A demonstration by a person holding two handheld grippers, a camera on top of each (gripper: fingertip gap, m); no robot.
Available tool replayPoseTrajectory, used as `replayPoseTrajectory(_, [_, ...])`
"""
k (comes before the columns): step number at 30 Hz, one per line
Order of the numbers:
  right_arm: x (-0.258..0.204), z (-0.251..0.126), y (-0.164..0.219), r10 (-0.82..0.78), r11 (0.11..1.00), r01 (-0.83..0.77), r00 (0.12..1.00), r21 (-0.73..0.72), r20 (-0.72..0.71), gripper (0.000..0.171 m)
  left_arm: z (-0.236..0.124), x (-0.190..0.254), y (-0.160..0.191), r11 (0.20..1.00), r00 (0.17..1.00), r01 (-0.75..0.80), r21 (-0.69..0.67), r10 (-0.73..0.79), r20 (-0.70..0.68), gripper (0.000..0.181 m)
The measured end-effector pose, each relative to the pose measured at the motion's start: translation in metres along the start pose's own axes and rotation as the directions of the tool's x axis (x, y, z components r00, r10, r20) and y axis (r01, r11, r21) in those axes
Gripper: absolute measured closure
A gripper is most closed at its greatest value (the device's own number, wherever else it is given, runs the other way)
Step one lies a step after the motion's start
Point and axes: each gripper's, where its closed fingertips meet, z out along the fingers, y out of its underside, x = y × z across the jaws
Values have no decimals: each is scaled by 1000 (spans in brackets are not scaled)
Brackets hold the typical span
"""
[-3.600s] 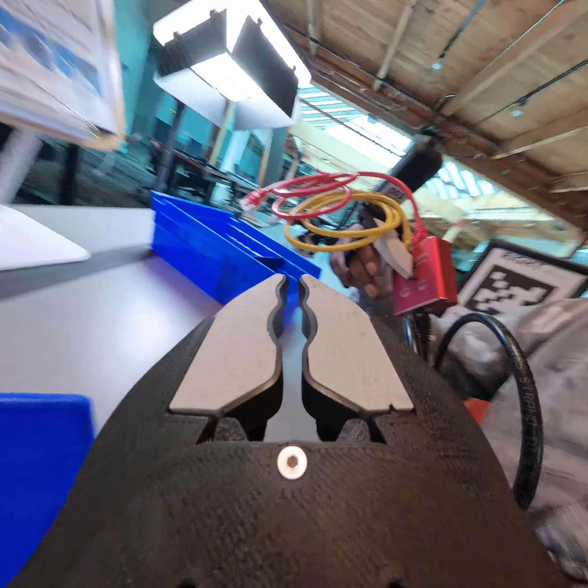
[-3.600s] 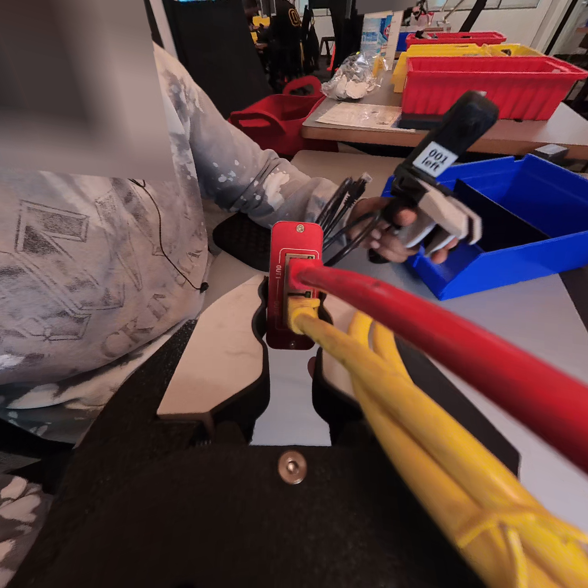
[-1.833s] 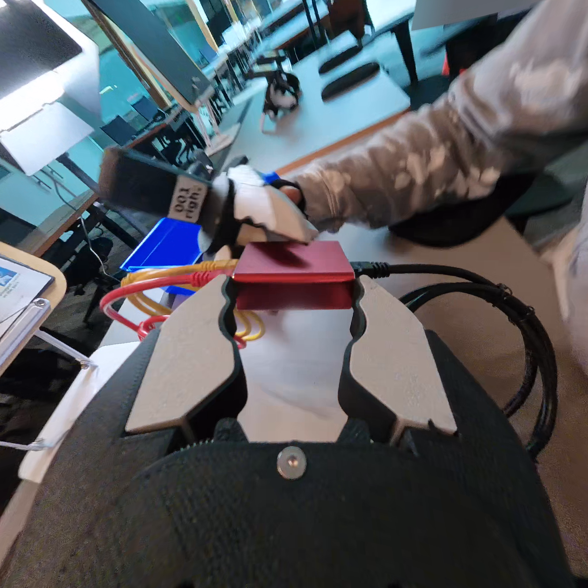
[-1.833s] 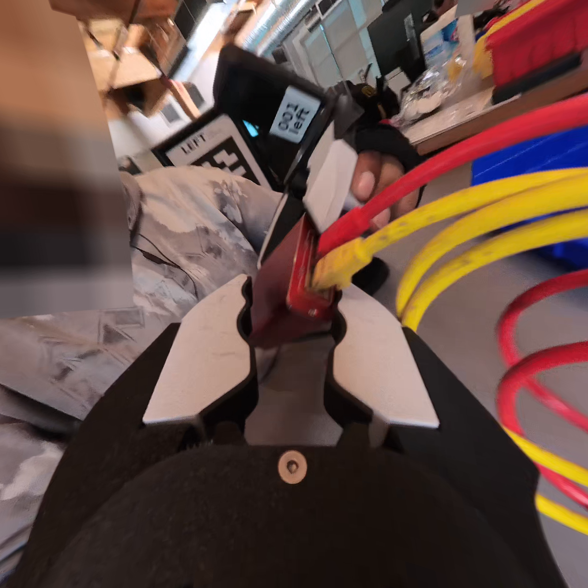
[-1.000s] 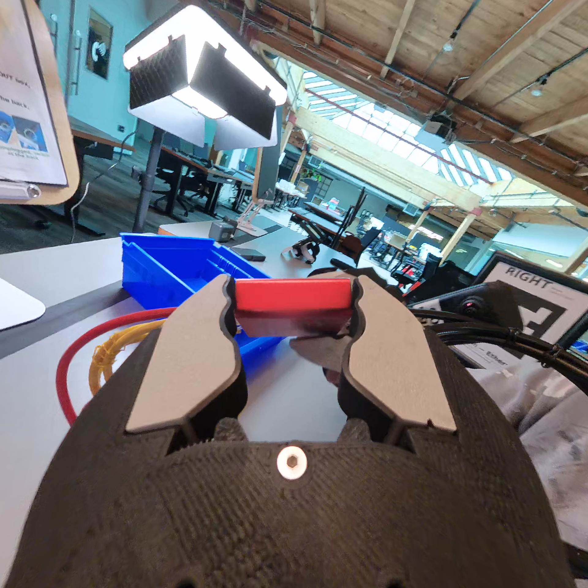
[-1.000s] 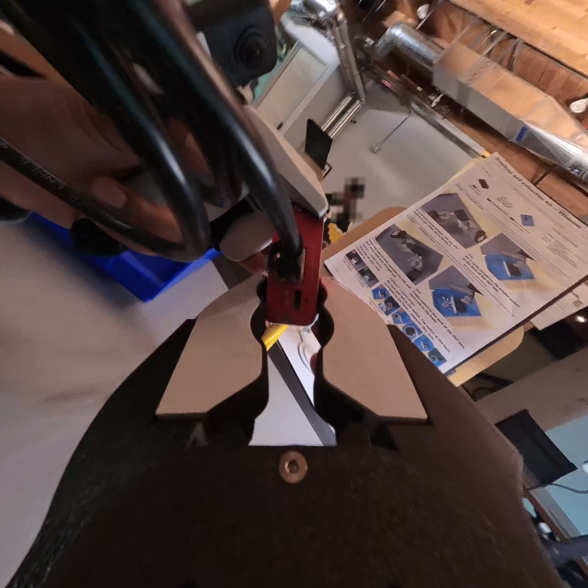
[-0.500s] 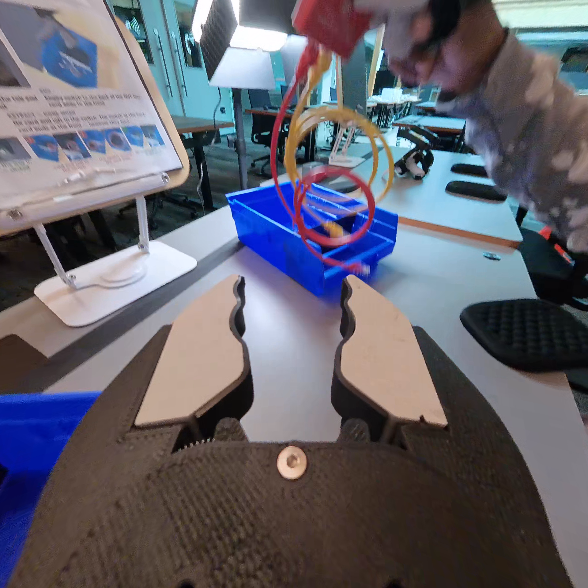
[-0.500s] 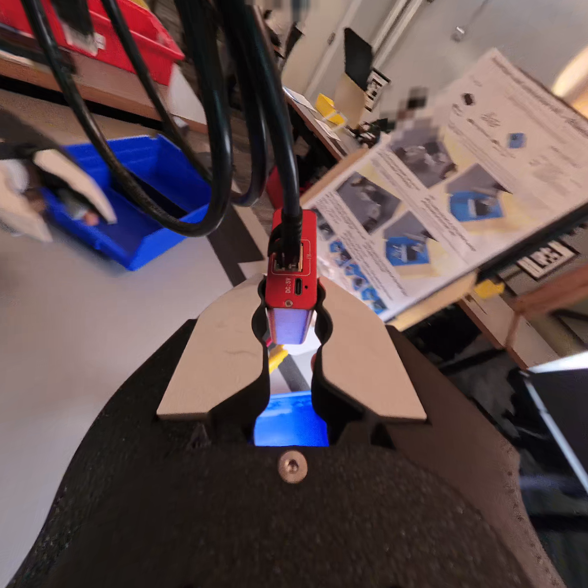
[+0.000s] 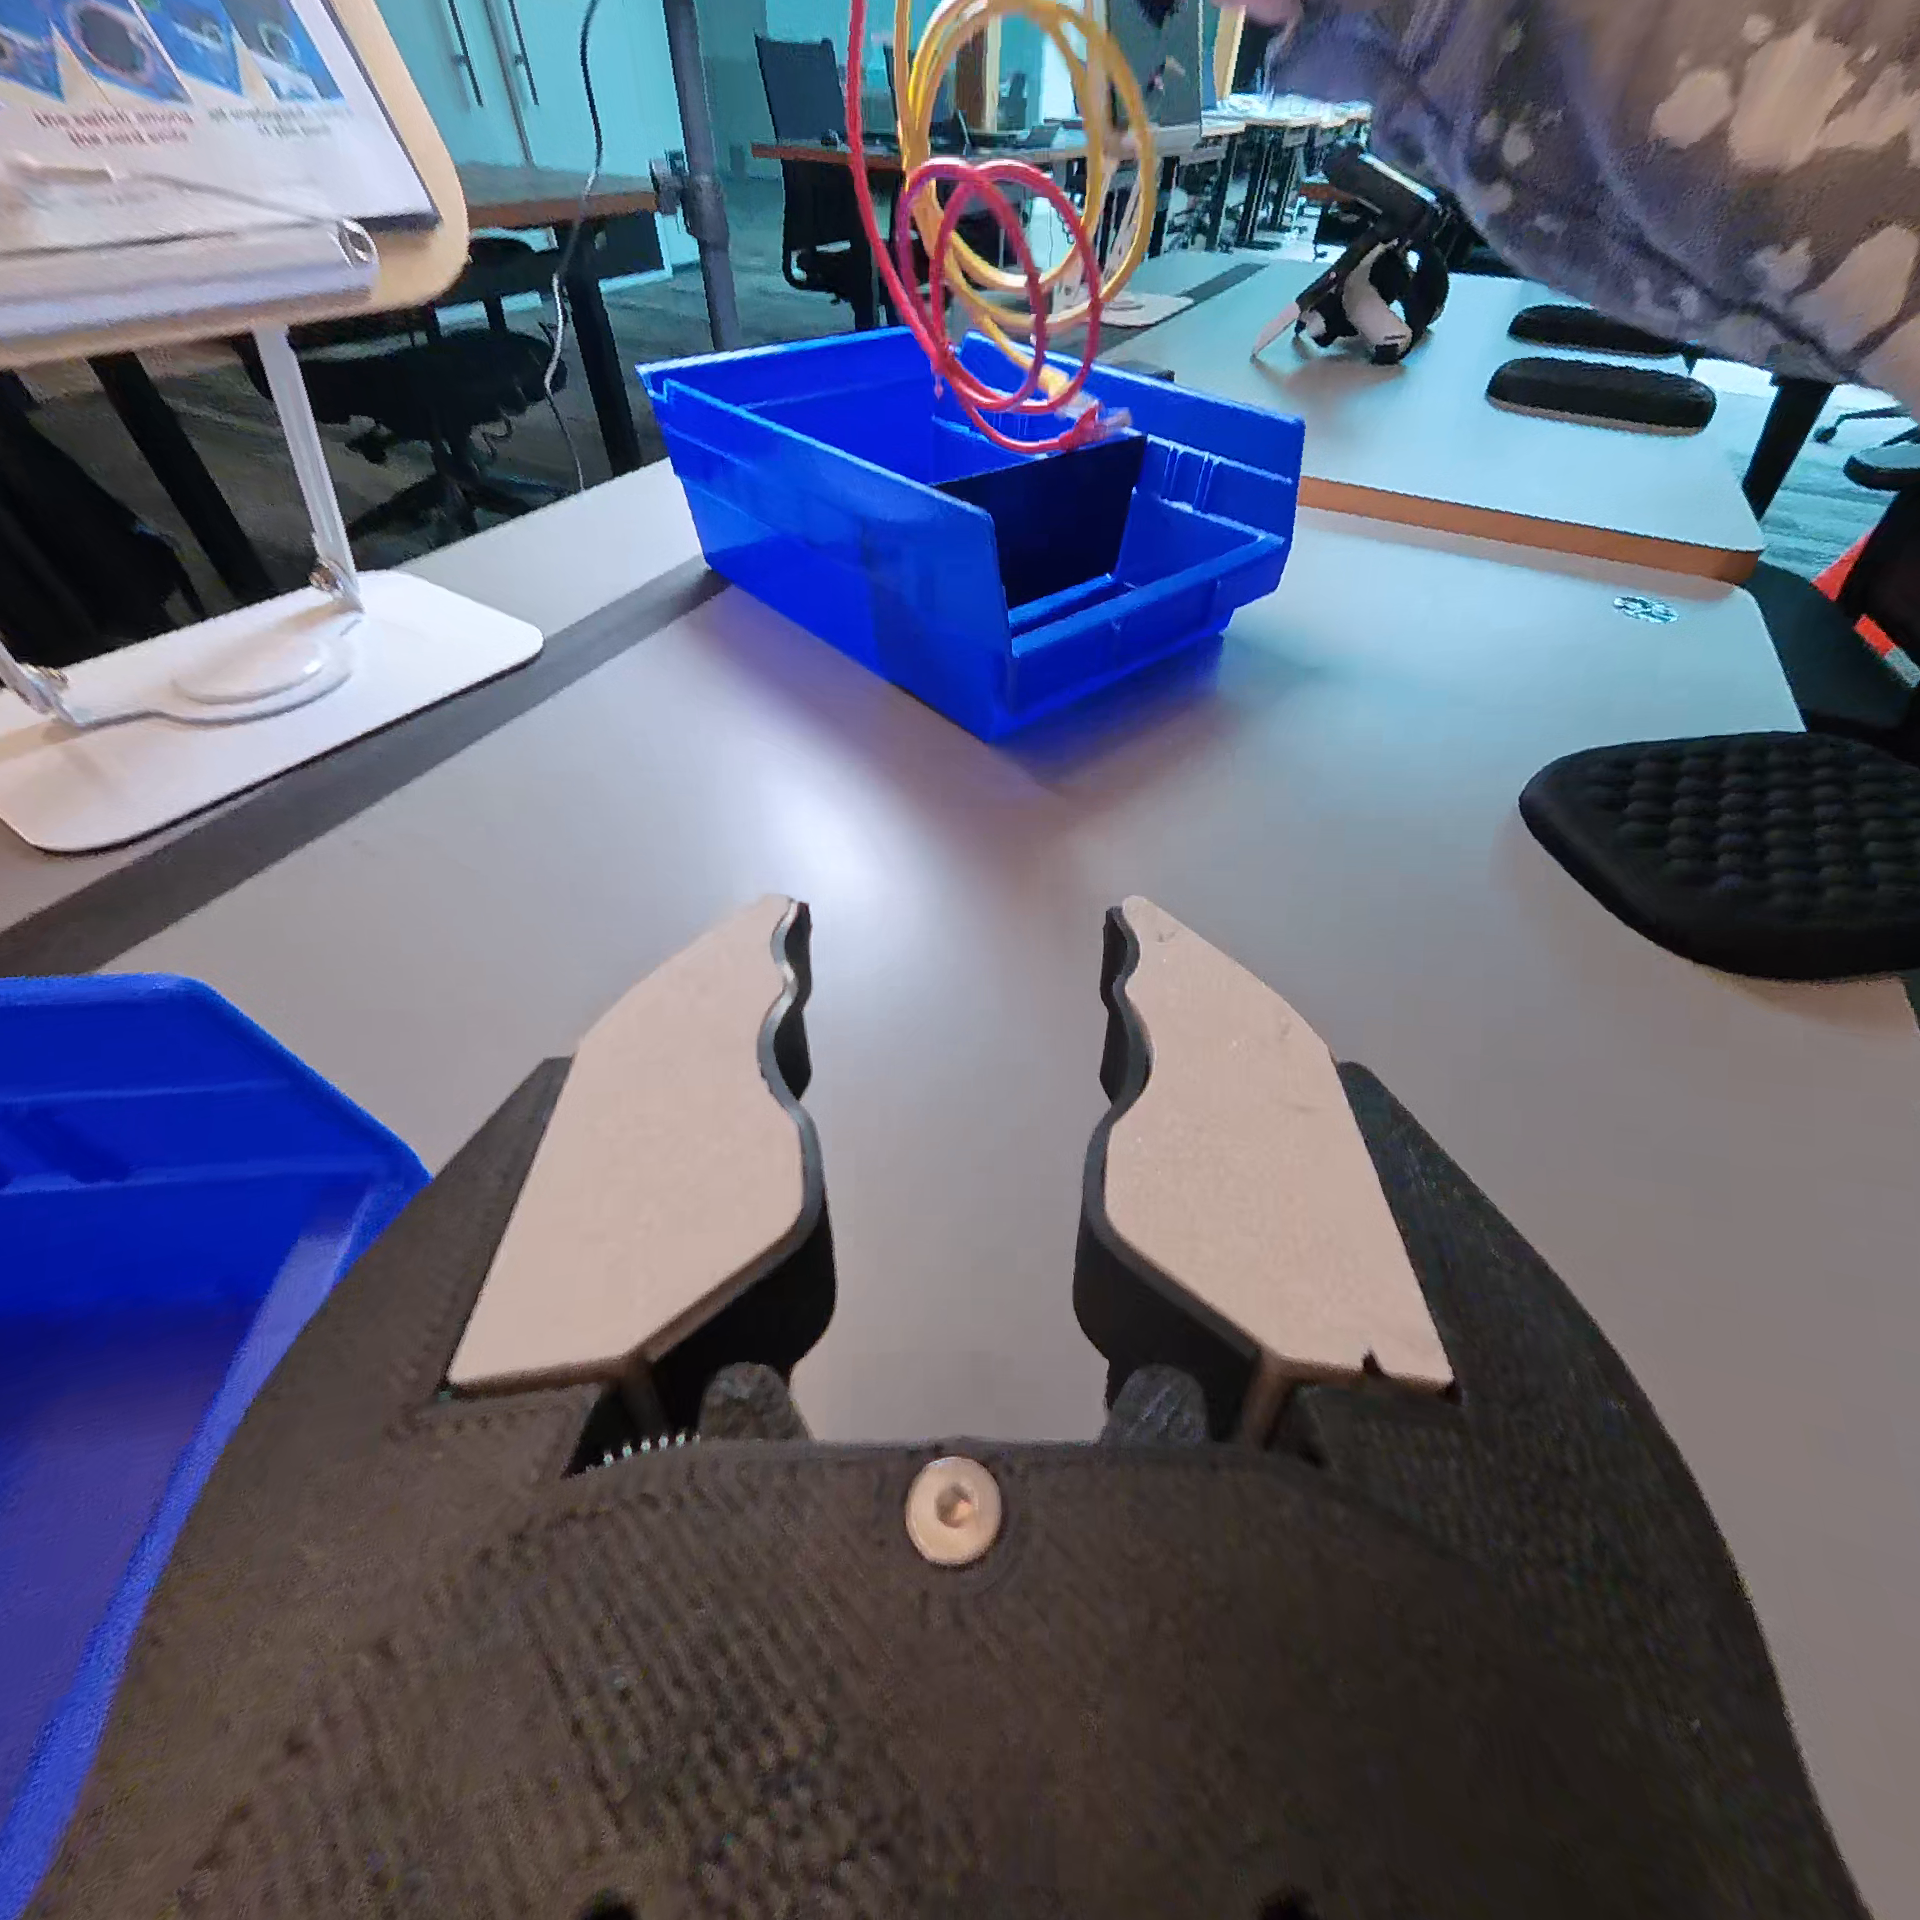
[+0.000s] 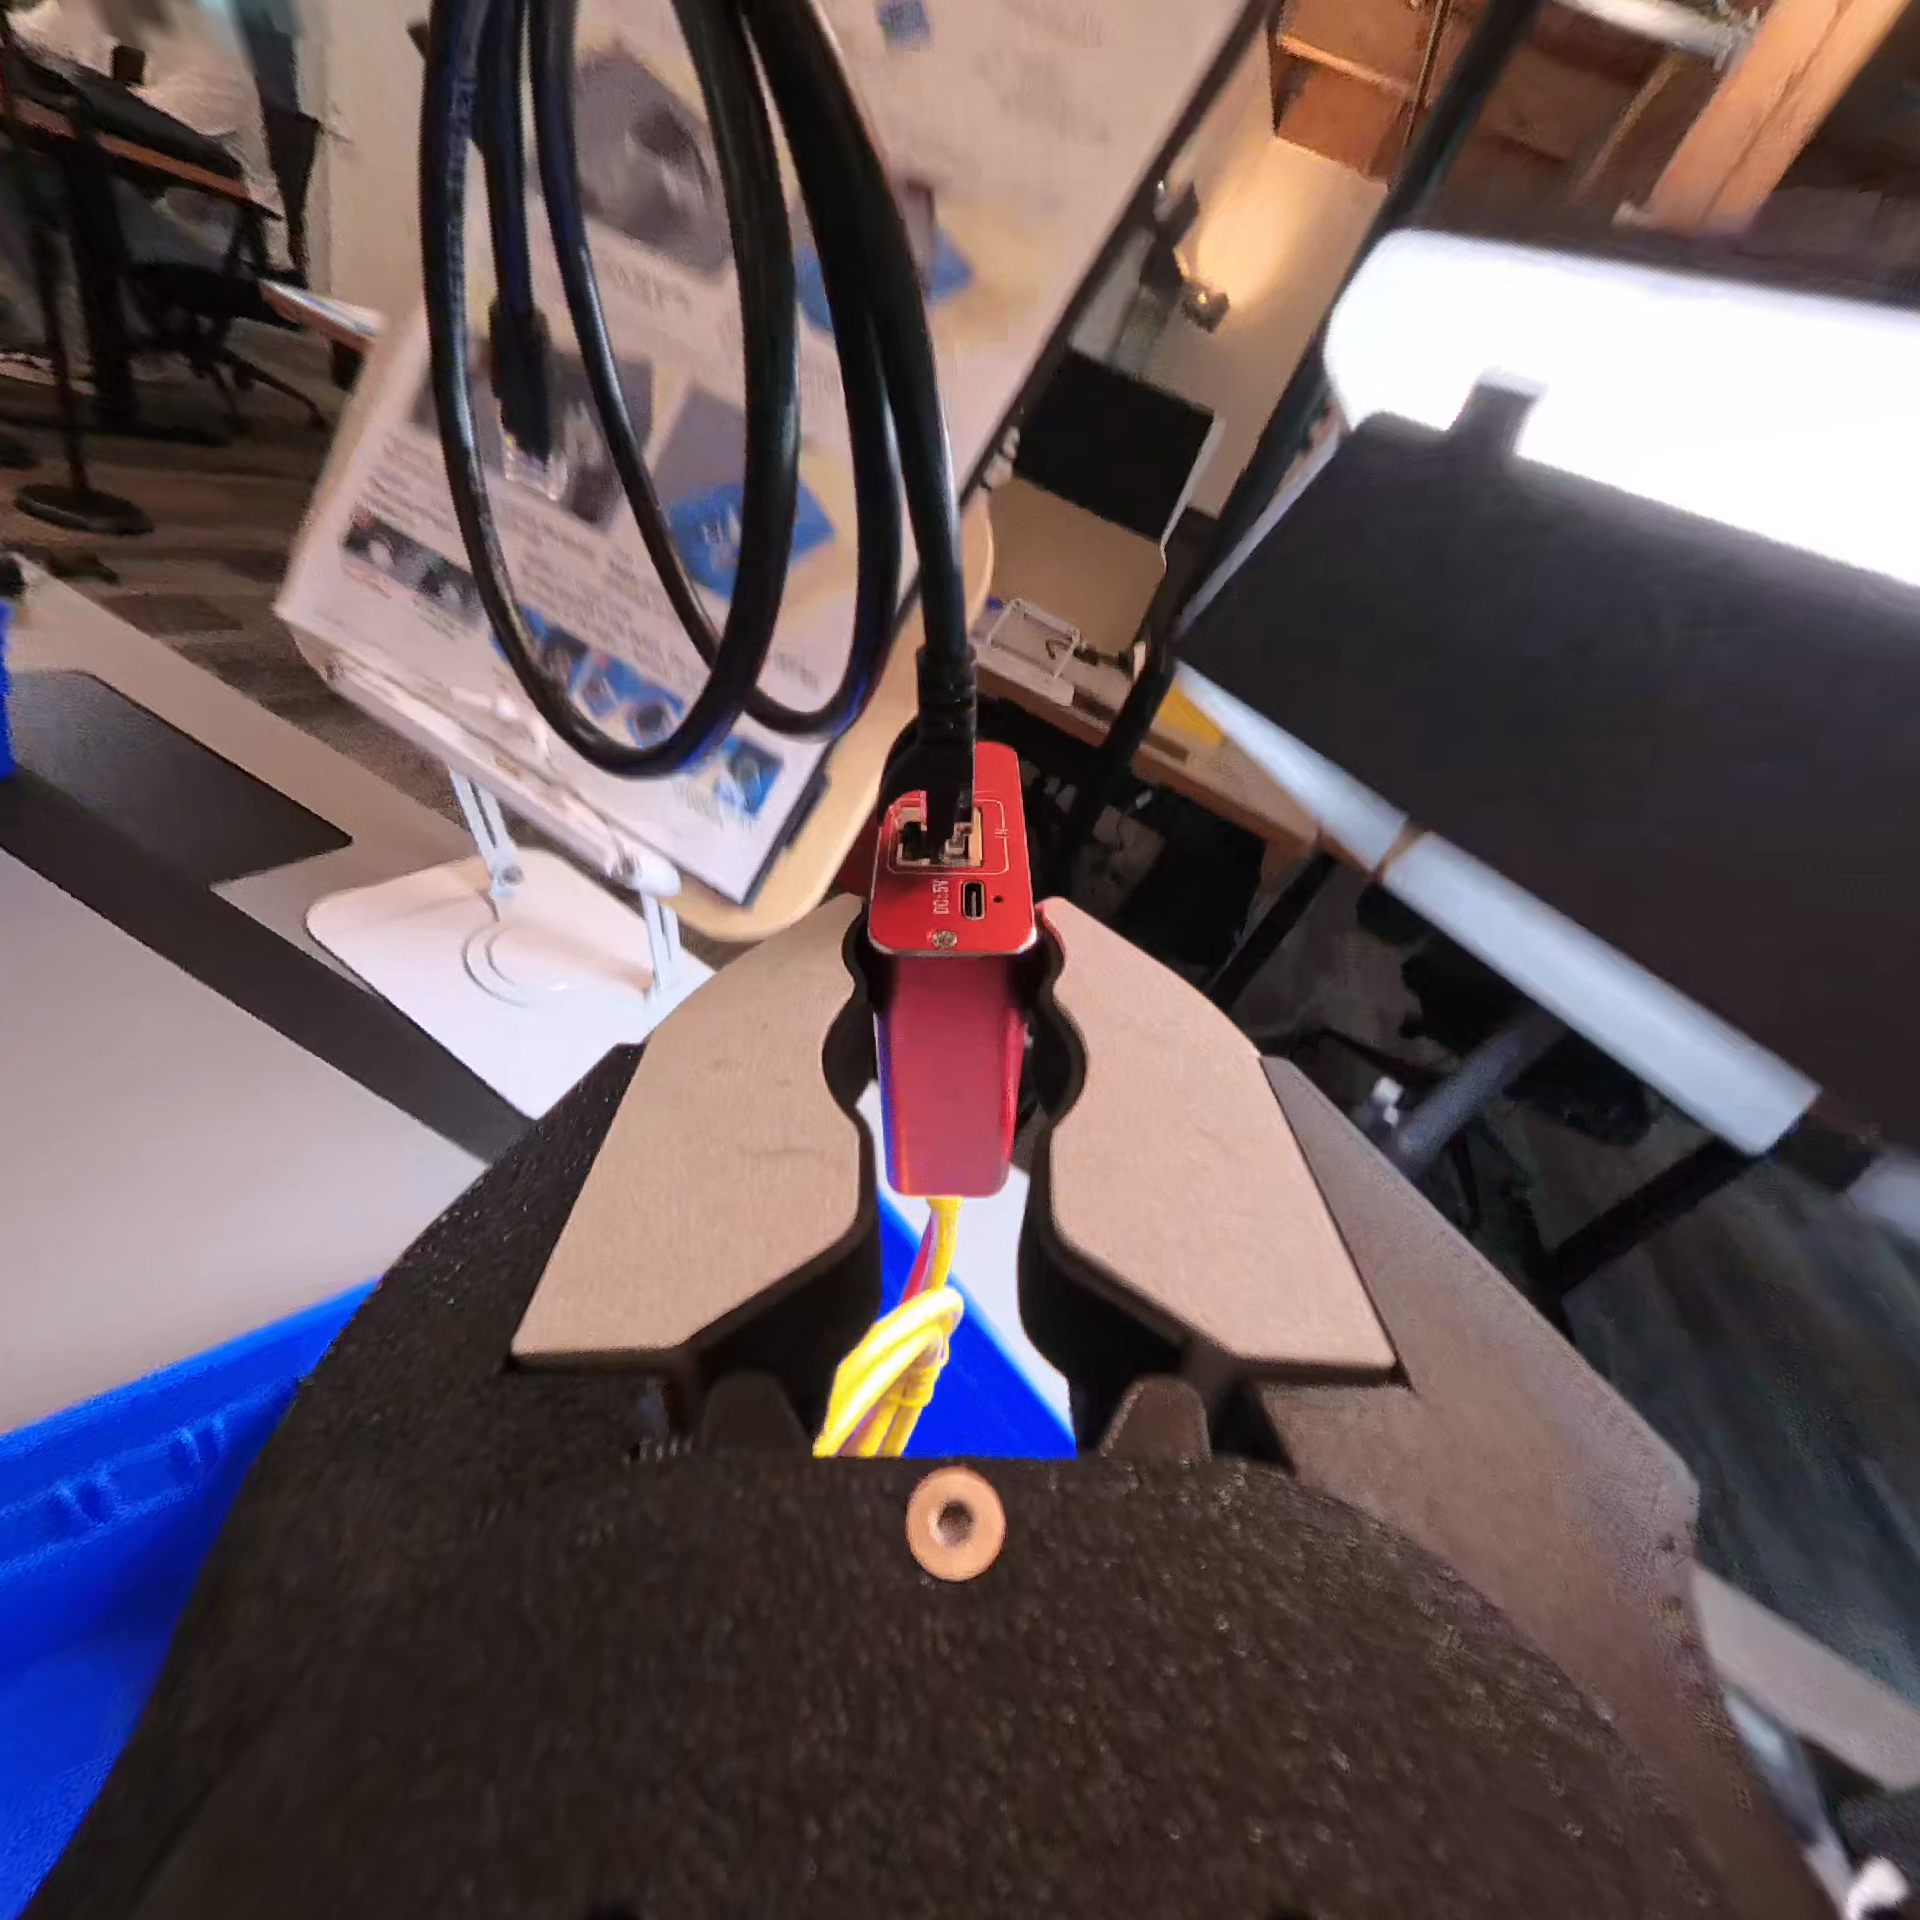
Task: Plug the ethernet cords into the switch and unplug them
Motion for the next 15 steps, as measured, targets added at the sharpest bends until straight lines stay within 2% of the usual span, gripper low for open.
replayPoseTrajectory(4, [-6, 6, 80, 20, 991, -18, 1000, -136, 19, 144, 3, 1, 7, 1000, 1000, -4, -18, 4, -12, 128])
replayPoseTrajectory(10, [-24, 1, 160, -82, 905, 144, 982, -399, 170, 144, 7, 1, 13, 999, 1000, 2, -32, -3, -26, 130])
replayPoseTrajectory(12, [-27, 0, 172, -137, 848, 234, 964, -476, 230, 144, 10, 2, 17, 999, 999, 1, -47, -3, -33, 131])
replayPoseTrajectory(15, [-25, 1, 183, -361, 685, 491, 871, -538, 334, 144, 12, 4, 22, 998, 999, -10, -63, 8, -38, 131])
